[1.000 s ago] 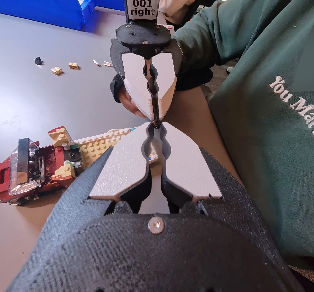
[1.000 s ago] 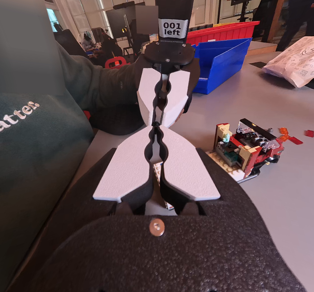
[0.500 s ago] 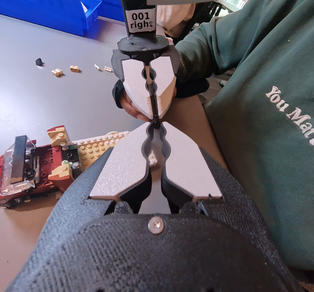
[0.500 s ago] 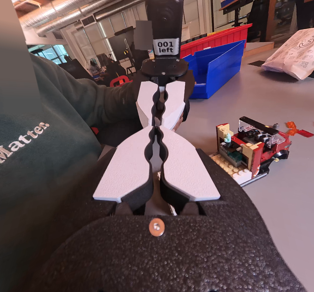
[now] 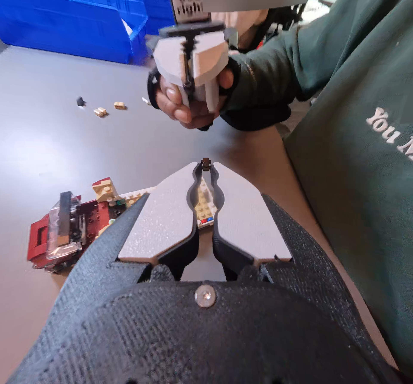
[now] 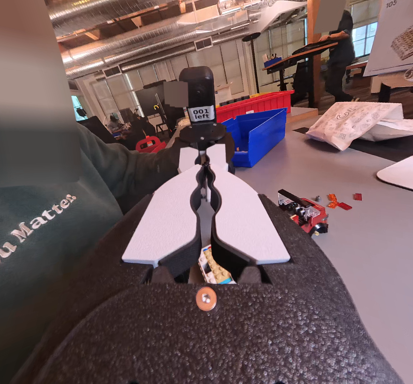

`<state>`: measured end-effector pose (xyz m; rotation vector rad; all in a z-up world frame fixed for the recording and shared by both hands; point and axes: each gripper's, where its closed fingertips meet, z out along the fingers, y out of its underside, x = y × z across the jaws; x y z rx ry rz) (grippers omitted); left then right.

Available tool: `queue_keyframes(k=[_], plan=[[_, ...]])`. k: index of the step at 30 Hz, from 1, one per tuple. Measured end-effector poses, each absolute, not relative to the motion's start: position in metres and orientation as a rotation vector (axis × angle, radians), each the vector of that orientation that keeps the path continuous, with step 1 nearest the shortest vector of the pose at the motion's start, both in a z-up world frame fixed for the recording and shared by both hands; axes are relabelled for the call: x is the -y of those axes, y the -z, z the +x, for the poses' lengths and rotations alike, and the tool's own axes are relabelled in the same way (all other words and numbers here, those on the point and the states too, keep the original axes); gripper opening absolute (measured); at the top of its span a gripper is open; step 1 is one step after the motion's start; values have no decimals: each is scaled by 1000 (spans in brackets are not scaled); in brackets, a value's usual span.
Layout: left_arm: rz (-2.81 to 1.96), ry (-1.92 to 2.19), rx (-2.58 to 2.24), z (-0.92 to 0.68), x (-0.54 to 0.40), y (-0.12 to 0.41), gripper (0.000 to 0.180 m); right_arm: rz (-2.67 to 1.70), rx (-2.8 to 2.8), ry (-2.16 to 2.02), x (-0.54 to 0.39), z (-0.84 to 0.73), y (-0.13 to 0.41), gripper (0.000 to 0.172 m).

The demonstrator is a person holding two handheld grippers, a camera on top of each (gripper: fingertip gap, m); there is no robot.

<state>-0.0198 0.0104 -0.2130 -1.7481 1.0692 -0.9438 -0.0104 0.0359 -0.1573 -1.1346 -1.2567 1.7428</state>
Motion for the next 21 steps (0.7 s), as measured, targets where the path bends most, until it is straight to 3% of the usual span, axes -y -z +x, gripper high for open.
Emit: queue_keyframes(k=[10, 16, 19, 21], plan=[[-1478, 1250, -505, -80, -47, 149, 8, -1145, 785, -2115, -81, 7, 127, 3], [-1346, 1347, -433, -79, -43, 130, 7, -1123, 637, -2249, -88, 15, 118, 3], [-1364, 1294, -431, -76, -45, 131, 8, -1144, 683, -2211, -85, 13, 121, 3], [-1477, 1046, -458, -79, -58, 147, 8, -1203, 819, -2030, -81, 4, 132, 3]])
